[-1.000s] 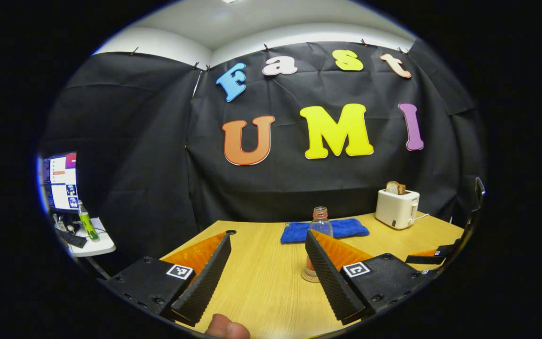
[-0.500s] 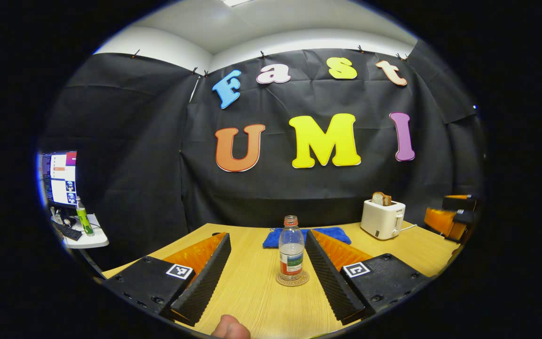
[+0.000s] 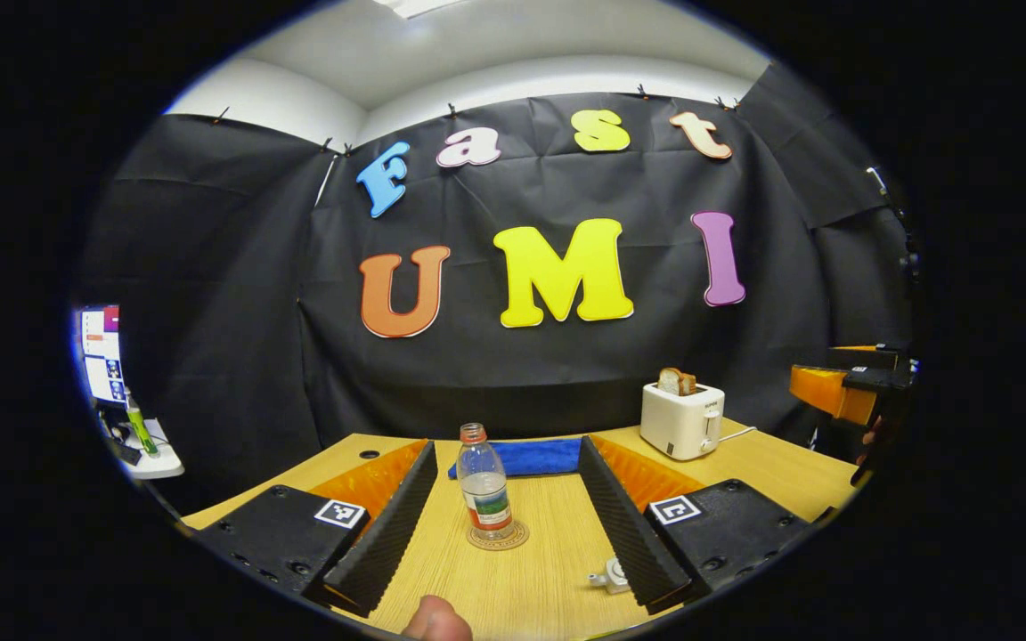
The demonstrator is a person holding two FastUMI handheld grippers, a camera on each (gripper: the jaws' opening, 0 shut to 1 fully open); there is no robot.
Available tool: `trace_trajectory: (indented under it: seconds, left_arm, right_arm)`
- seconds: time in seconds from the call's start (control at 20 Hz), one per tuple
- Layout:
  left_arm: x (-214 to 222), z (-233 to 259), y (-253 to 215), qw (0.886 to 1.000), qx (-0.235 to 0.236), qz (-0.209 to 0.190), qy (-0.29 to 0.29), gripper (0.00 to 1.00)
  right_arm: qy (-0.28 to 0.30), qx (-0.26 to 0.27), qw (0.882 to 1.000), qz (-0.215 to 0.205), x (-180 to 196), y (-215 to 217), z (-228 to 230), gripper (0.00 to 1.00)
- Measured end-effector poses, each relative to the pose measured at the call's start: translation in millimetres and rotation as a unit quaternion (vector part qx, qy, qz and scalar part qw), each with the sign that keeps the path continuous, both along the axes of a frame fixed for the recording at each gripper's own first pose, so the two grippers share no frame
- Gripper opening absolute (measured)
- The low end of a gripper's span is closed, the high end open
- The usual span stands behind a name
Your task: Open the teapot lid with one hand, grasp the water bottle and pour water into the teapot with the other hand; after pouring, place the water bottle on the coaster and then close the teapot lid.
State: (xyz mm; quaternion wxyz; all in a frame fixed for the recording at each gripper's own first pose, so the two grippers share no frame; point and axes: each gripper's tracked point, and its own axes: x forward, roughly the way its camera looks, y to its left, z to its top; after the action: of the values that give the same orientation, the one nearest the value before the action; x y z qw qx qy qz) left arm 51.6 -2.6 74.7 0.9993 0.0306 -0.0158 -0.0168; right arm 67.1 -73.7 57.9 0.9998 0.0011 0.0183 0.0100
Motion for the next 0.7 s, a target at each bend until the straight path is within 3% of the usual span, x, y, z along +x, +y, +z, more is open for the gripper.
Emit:
trace_trajectory:
  seconds: [0.3, 0.5, 0.7]
  left_arm:
    - [-0.2, -29.6, 2.1, 1.000, 0.014, 0.016, 0.009, 0.99]
    - [-7.9, -49.7, 13.1, 0.999, -0.027, 0.023, 0.018, 0.99]
    - [-15.7, -51.3, 38.0, 0.999, -0.020, 0.051, 0.005, 0.99]
  right_arm:
    - [0.002, 0.015, 1.000, 0.012, -6.6, 14.3, -20.0, 0.95]
    - [0.014, 0.011, 1.000, 0.023, -11.0, 33.1, -40.0, 0.96]
    - [0.005, -0.006, 1.000, 0.029, -23.8, 54.4, -39.0, 0.96]
